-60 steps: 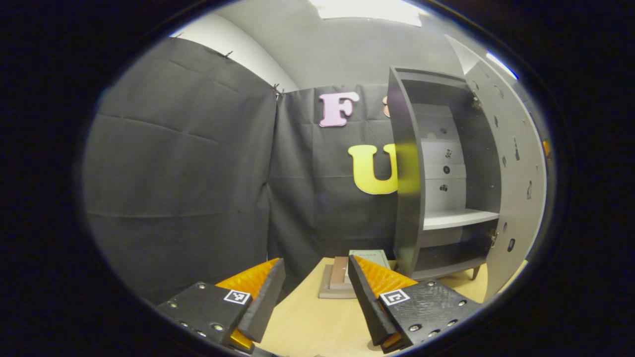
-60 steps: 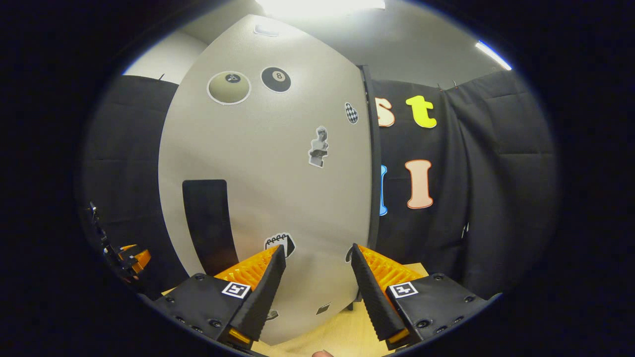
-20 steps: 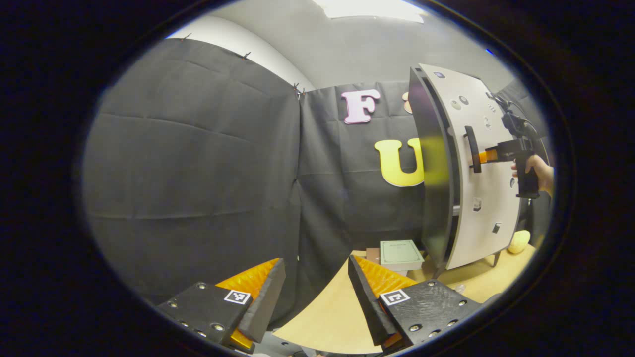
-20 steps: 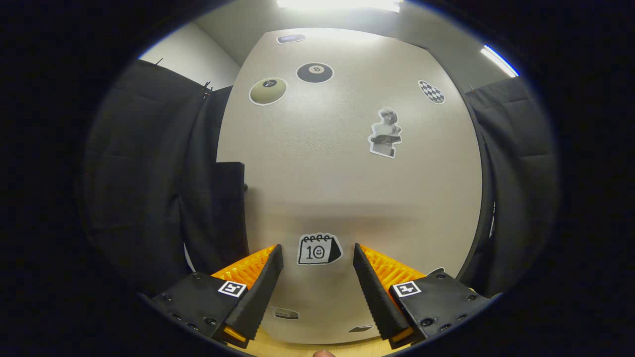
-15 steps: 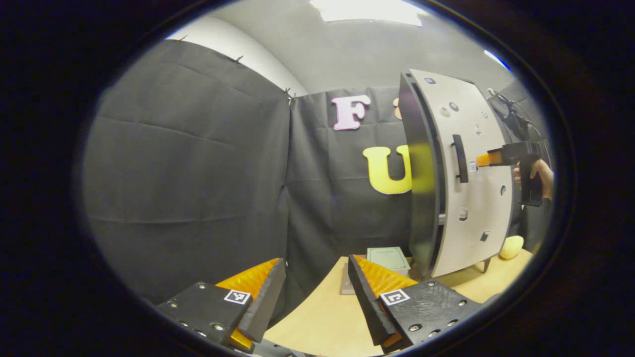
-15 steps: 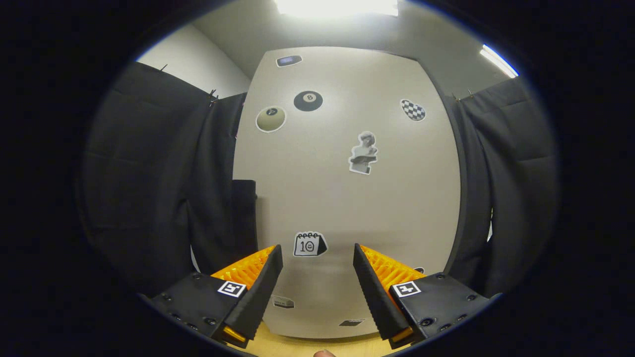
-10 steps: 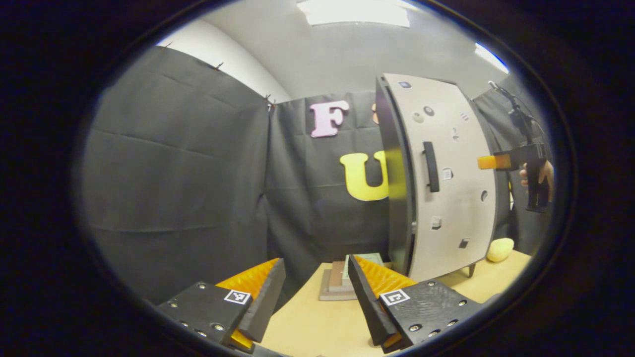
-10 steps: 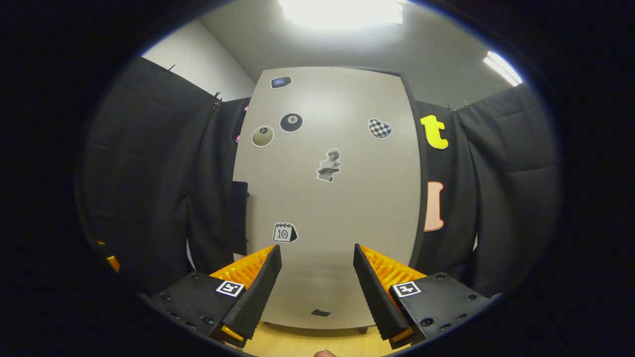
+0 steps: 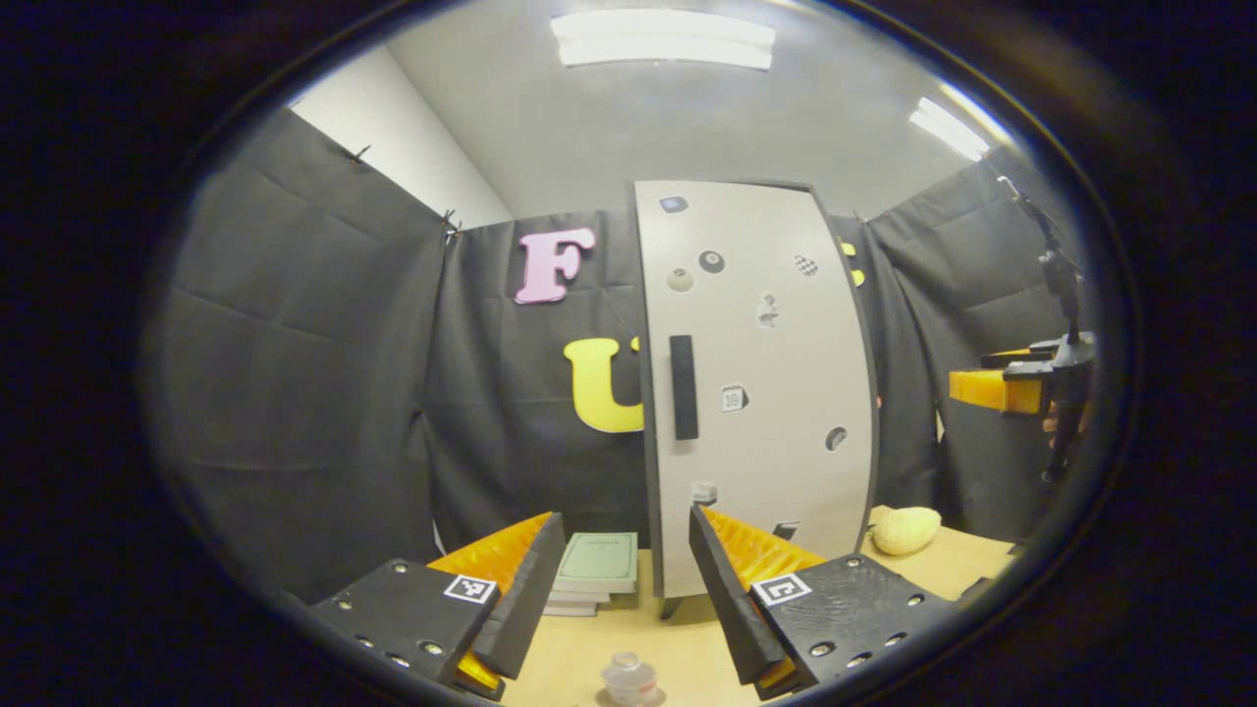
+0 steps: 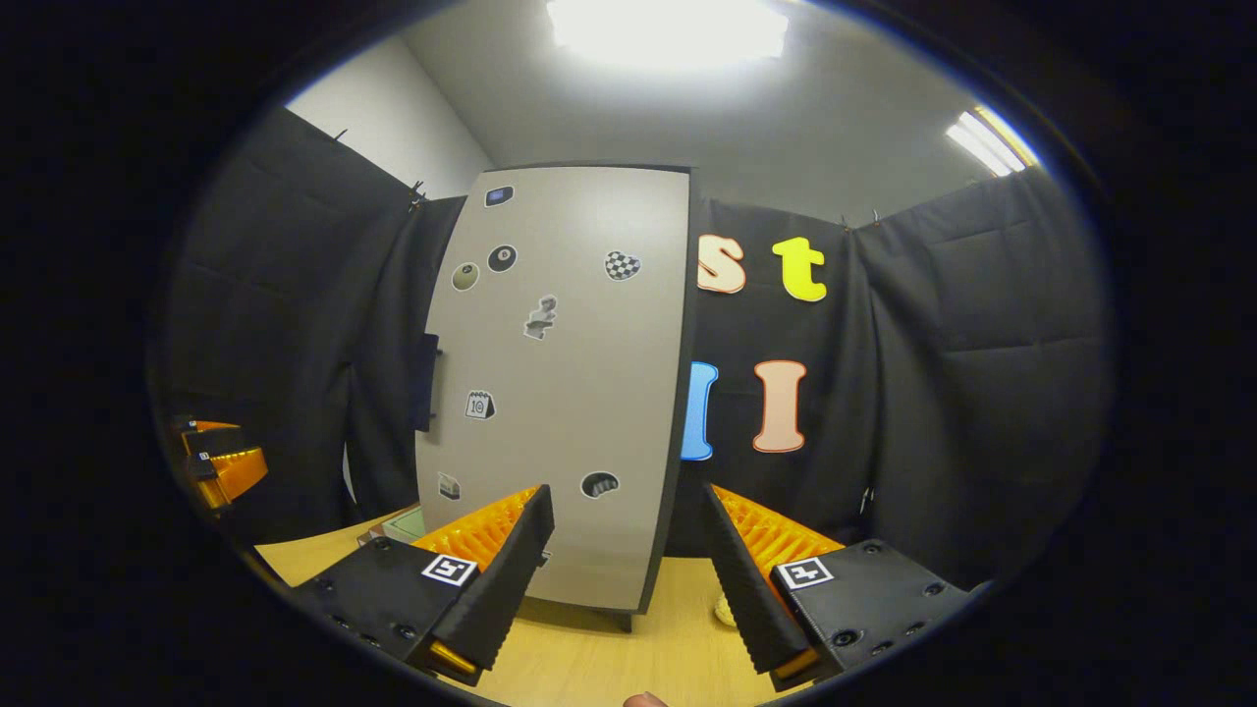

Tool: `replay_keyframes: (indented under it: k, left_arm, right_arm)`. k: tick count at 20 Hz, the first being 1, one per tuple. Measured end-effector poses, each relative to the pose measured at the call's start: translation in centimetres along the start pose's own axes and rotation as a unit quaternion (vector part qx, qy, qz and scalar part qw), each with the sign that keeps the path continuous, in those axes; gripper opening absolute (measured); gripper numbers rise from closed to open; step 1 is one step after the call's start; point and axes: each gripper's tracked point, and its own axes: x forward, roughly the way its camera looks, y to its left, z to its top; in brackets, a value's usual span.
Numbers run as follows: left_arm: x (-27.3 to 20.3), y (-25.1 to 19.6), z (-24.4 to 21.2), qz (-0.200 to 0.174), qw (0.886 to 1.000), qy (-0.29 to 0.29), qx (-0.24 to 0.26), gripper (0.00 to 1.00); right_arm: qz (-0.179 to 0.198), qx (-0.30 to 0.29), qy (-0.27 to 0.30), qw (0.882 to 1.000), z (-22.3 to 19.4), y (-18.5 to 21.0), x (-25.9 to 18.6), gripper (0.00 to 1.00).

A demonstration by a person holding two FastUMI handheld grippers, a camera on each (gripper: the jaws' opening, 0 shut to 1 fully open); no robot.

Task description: Open the cabinet door with the right hand, grasp the bottle in the cabinet with the left hand and place it on the coaster, then close the cabinet door with the right hand.

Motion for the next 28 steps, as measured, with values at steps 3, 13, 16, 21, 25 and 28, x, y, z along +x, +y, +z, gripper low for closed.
replay_keyframes:
  k: [3,13,16,21,25,28]
  left_arm:
    - [-0.7,-4.2,0.5,-0.014,1.0,0.003,-0.005,0.77]
    - [-3.2,-7.8,1.2,-0.024,1.0,0.009,0.007,0.76]
    - [-3.2,-6.9,1.6,-0.023,1.0,0.006,0.005,0.77]
    - [-3.9,-5.3,2.1,-0.025,0.999,-0.004,0.022,0.76]
    - [-3.5,-4.7,1.7,-0.031,0.999,-0.001,0.018,0.77]
    - [-3.0,-4.4,1.5,-0.035,0.999,0.001,0.014,0.8]
  right_arm:
    - [-0.005,0.001,0.005,1.0,-1.4,-3.0,-2.0,0.96]
    - [-0.017,0.04,0.005,0.999,-2.3,-5.6,-5.5,0.97]
    - [-0.01,0.053,-0.003,0.999,-1.3,-4.5,-6.4,0.95]
    - [-0.012,0.049,-0.014,0.999,-0.4,-2.1,-6.1,0.96]
    - [-0.012,0.04,-0.008,0.999,-0.6,-0.6,-5.9,0.96]
    - [-0.021,0.035,-0.015,0.999,-0.2,-0.4,-6.1,0.97]
